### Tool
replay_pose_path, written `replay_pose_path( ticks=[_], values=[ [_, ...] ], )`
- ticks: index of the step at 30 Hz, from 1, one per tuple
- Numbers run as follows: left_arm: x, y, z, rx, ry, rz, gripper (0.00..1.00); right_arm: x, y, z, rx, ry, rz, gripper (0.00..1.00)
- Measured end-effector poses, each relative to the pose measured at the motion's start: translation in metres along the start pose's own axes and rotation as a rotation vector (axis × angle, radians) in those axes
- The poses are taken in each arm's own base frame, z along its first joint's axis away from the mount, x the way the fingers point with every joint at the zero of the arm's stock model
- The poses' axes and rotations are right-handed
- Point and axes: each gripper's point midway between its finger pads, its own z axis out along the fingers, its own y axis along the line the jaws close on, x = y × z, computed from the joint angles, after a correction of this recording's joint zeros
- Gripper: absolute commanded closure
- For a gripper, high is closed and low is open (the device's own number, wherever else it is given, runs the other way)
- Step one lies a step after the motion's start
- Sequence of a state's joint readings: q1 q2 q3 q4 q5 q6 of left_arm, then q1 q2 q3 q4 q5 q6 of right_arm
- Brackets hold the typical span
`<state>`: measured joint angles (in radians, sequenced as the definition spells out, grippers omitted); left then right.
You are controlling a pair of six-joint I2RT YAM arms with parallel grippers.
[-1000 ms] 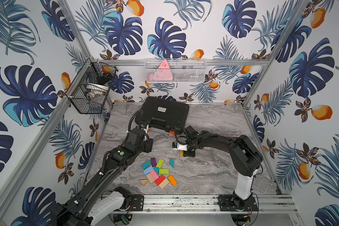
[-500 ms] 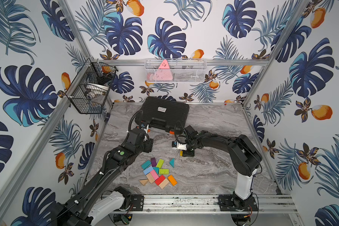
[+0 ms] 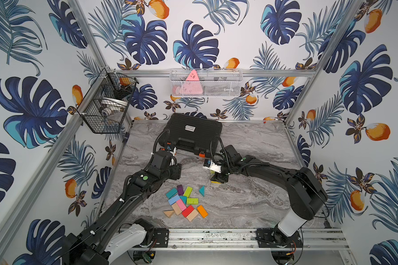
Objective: Assemble a piece of candy with building blocks
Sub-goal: Place the building block at the center of the board, then pick up the building block from the center of the board.
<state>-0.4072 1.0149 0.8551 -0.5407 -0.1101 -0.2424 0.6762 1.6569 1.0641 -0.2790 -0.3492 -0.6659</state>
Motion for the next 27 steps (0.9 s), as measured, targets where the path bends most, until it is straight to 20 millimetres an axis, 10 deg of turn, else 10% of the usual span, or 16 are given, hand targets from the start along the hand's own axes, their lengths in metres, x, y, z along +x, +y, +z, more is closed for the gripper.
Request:
replay_pose_path(
  ticks=[9,18,27],
  values=[
    [0.045,-0.031,0.048,0.14,0.217,-0.119,0.37,-0.033,0.015,-0.035,0.013,-0.284,0.205,0.38],
    [0.087,-0.074,0.08,0.155,0.309,-0.019,0.39,-0.019,0.029,-0.044,0.004,-0.357,0.376,0.38],
    [0.108,-0.066,0.095,0.052,0.329,0.031,0.37,-0.006,0.033,-0.044,0.014,-0.343,0.431,0.36]
  ],
)
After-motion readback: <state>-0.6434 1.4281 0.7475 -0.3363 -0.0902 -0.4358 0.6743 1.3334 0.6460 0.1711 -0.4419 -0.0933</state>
